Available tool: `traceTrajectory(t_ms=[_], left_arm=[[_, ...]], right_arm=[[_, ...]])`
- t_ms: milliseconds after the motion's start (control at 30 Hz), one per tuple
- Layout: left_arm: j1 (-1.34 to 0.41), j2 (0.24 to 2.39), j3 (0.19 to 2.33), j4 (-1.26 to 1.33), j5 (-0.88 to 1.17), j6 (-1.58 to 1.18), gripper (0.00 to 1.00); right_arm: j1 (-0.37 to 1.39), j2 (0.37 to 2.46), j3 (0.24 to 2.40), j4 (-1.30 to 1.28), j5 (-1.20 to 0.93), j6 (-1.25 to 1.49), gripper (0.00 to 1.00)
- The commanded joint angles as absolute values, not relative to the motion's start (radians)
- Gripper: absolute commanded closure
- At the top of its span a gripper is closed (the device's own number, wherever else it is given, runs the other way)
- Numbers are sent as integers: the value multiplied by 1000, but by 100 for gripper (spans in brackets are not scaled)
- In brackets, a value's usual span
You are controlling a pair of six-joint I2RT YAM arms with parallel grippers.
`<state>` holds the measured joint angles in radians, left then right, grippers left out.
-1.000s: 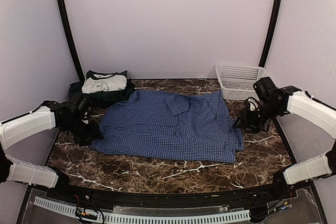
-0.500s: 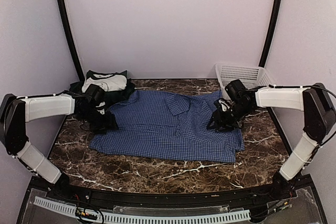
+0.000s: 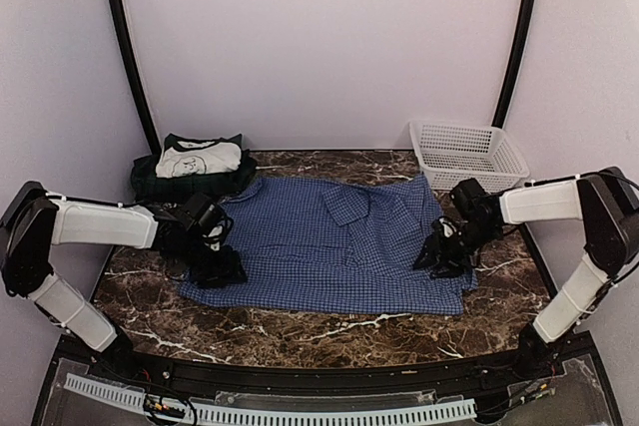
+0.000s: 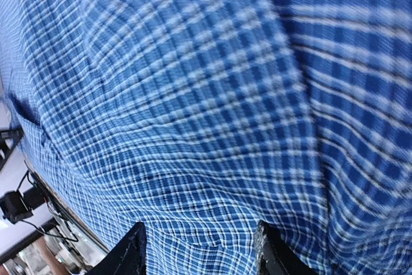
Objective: Fold and stack the mixed laundry pile
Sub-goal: Move the 1/3-folded shirt to the center of the board.
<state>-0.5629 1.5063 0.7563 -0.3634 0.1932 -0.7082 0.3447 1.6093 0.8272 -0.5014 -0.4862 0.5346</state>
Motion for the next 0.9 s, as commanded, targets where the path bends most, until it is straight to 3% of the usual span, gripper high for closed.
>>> traceTrajectory(t_ms=[0, 200, 367, 467, 667, 867], left_arm=[[-648, 1449, 674, -402, 244, -830, 42], [-657, 1377, 716, -473, 197, -808, 38], [-582, 1369, 871, -466, 164, -683, 21], [-533, 1379, 945, -393, 234, -622, 14], [-480, 1457, 1091, -396, 278, -560, 13], [-454, 1446, 1101, -375, 306, -545, 13]], right_arm=[[303, 1516, 769, -632, -408, 597, 45], [285, 1397, 871, -704, -409, 490, 46], [308, 1433, 1085, -633, -397, 290, 46], [345, 1554, 1254, -616, -381, 201, 46], [520, 1813, 1640, -626, -137, 13, 38], [538, 1994, 1870, -682, -150, -230, 39]])
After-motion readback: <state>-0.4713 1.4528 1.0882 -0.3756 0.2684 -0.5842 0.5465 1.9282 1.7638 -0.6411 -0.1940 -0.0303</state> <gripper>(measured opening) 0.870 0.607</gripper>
